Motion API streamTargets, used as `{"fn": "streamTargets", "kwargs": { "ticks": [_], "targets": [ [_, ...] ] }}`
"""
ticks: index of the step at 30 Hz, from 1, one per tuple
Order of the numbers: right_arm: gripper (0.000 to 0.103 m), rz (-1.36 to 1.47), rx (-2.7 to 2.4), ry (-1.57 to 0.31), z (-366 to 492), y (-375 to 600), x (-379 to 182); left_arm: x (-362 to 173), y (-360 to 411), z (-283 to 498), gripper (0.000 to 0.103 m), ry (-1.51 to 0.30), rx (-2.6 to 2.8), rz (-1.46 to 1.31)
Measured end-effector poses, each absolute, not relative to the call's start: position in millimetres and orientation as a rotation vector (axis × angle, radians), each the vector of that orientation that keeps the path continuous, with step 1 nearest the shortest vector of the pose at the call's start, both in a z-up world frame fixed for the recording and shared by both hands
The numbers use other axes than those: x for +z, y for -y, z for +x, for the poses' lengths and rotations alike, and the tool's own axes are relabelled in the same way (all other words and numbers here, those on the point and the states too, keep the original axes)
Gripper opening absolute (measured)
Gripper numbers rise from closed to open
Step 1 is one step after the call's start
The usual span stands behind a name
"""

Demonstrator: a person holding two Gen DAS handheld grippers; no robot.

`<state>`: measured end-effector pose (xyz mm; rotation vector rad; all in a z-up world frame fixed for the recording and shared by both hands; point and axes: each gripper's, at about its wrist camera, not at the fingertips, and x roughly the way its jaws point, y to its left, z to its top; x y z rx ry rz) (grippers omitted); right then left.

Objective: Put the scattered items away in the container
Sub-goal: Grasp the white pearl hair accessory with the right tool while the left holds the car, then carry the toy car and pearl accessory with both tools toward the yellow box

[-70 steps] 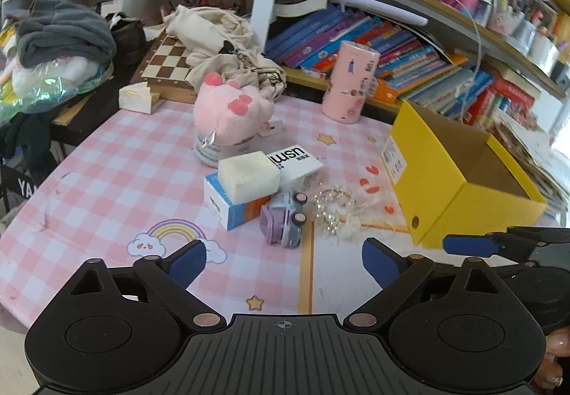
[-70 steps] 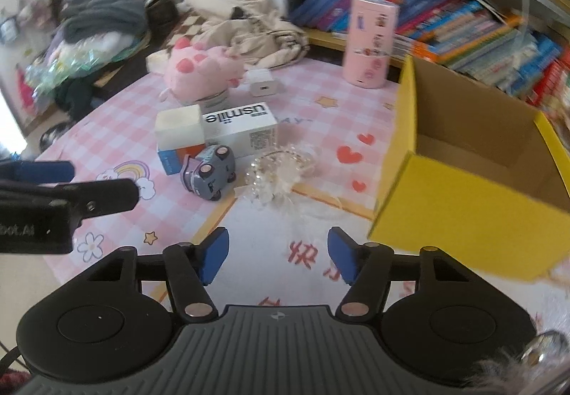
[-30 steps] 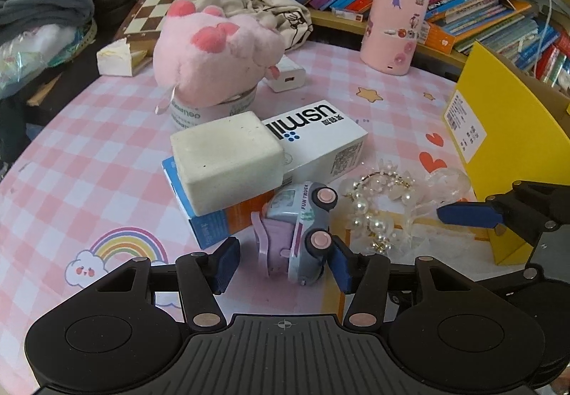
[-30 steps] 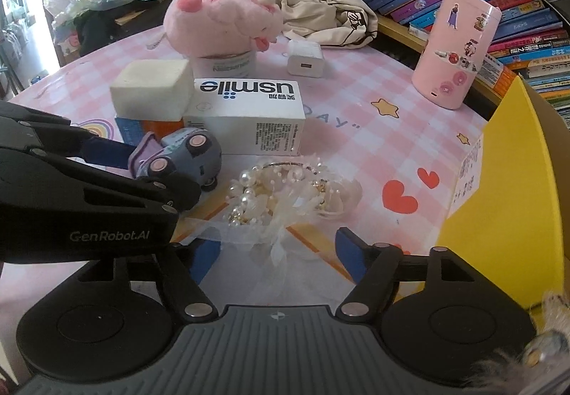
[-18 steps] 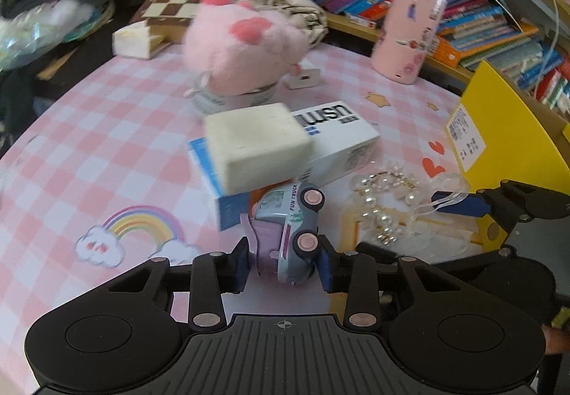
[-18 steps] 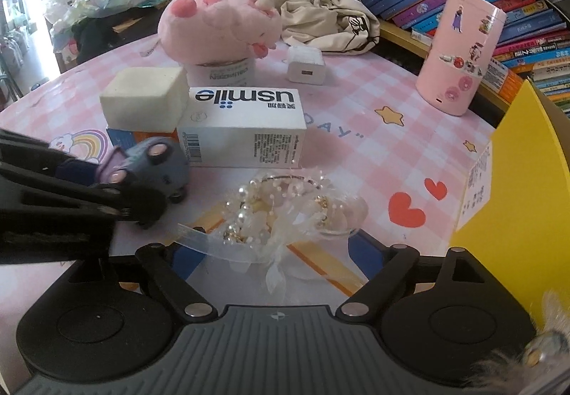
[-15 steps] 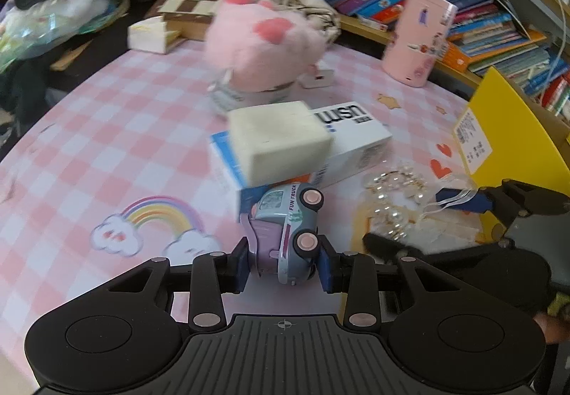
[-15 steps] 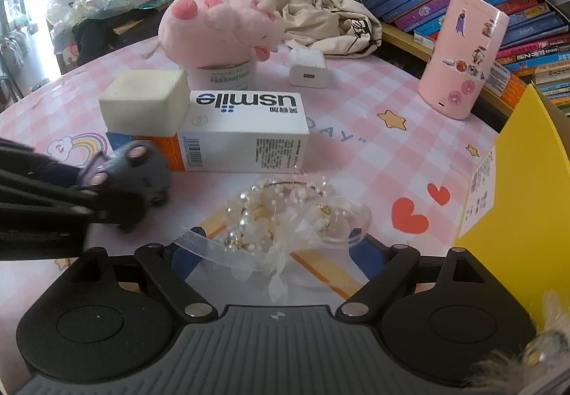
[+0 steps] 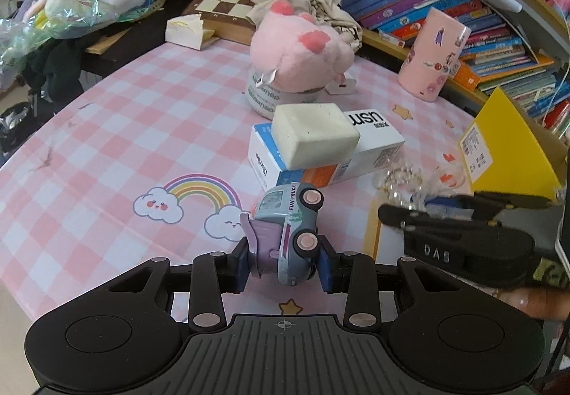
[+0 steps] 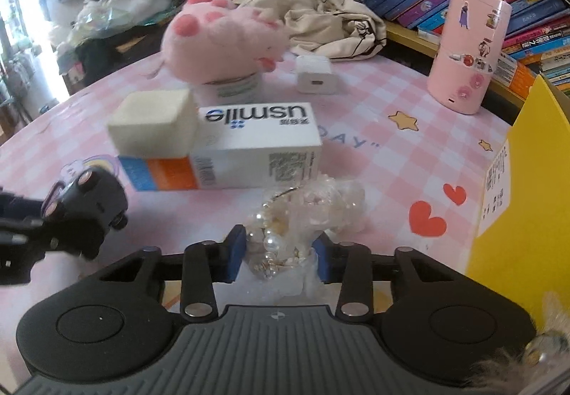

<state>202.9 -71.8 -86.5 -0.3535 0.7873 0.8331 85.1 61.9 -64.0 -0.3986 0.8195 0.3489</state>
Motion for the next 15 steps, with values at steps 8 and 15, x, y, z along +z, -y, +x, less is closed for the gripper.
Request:
{"fn": "streamTargets", "kwargs": {
  "ticks": [8, 15],
  "targets": [
    [0.032, -0.338, 0.855, -0.784, 175, 87, -68, -55, -61, 72, 0.035, -0.784, 0.313, -0.421],
    [0.033, -0.333, 0.855, -0.777, 149, 92, -51, -46, -61, 62, 0.035, -0.757, 0.263, -0.416]
  ]
}}
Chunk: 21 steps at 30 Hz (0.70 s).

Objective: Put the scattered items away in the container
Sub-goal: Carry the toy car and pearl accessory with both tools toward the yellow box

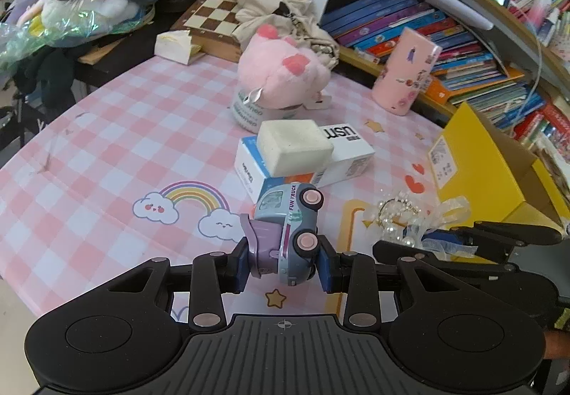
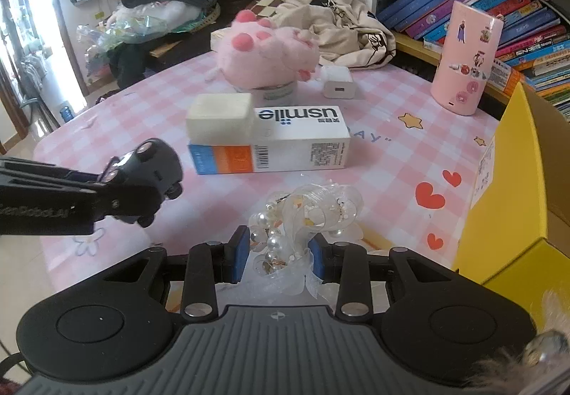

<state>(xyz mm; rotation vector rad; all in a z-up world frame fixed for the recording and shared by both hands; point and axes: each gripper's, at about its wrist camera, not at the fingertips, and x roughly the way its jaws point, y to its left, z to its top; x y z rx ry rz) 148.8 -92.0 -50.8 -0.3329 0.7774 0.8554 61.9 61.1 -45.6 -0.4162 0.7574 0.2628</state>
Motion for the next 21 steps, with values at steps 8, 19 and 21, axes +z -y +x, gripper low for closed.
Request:
{"fn": "streamTargets", "kwargs": {
  "ticks": [8, 19, 21],
  "targets": [
    [0.033, -0.286, 0.783, -0.798, 129, 106, -38, -35, -57, 53, 0.035, -0.742, 0.181, -0.387],
    [0.033, -0.238, 0.68, -0.763, 93, 122, -24, -23, -55, 31, 0.035, -0.722, 0.079, -0.346],
    [0.033, -0.227, 0.655, -0.763, 88, 126, -23, -21, -55, 27, 0.035, -0.718, 0.066, -0.342]
  ]
}}
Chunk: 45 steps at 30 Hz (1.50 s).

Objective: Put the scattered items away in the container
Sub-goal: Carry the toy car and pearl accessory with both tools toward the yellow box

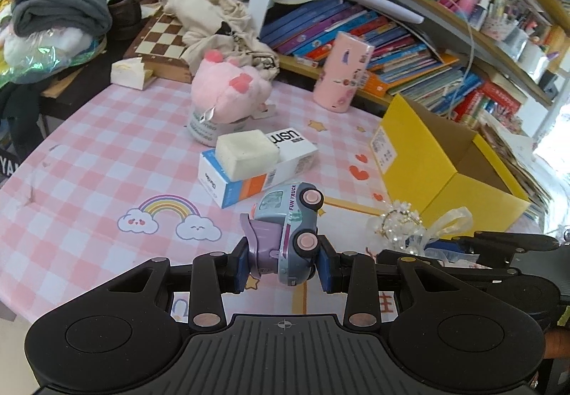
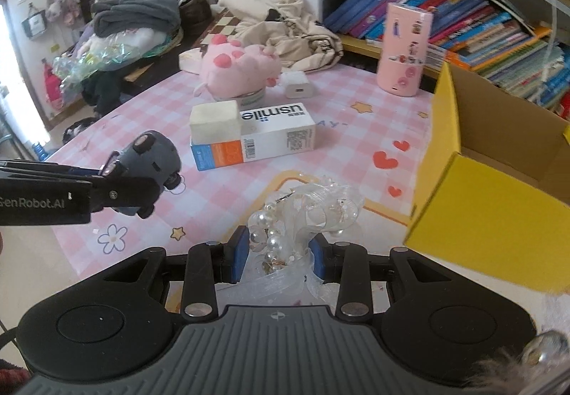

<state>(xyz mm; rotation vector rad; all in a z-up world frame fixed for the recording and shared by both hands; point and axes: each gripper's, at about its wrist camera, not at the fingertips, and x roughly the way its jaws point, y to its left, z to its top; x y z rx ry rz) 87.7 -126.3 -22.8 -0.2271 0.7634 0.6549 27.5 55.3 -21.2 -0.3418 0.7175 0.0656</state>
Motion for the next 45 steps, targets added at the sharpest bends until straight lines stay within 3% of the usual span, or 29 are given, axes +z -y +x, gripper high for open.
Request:
{"fn": "streamTargets", "kwargs": {
  "ticks": [45],
  "targets": [
    [0.034, -0.09, 0.262, -0.71, 15, 219, -12, -11, 24, 25, 0.035, -0.709, -0.299, -0.177]
  ]
}}
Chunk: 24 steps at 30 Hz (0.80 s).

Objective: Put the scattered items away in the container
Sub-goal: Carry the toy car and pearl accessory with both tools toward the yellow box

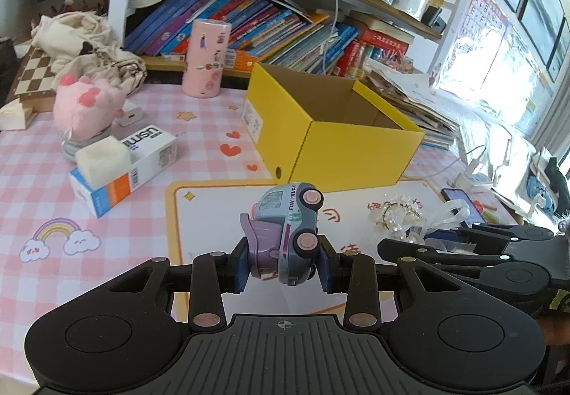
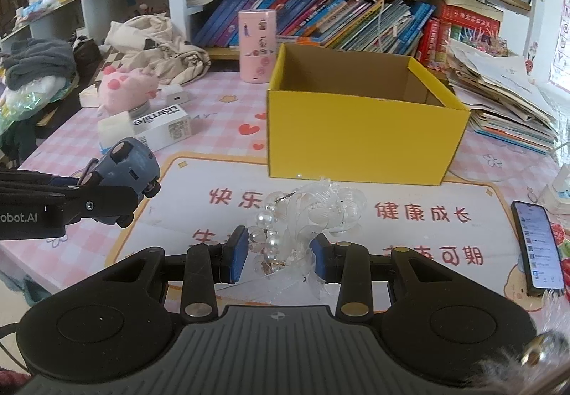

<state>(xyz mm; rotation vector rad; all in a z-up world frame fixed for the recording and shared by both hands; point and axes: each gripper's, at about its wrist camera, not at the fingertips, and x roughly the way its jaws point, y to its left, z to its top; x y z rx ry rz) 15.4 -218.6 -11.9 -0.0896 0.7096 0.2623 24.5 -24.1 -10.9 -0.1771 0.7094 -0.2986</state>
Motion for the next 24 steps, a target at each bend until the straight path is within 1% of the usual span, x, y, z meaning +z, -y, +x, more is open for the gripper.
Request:
{"fn": "streamTargets", "kwargs": {
  "ticks": [24],
  "targets": [
    [0.034, -0.031, 0.135, -0.747, 31, 283, -14, -16, 85, 56, 0.035, -0.747, -0.425, -0.096]
  ]
}}
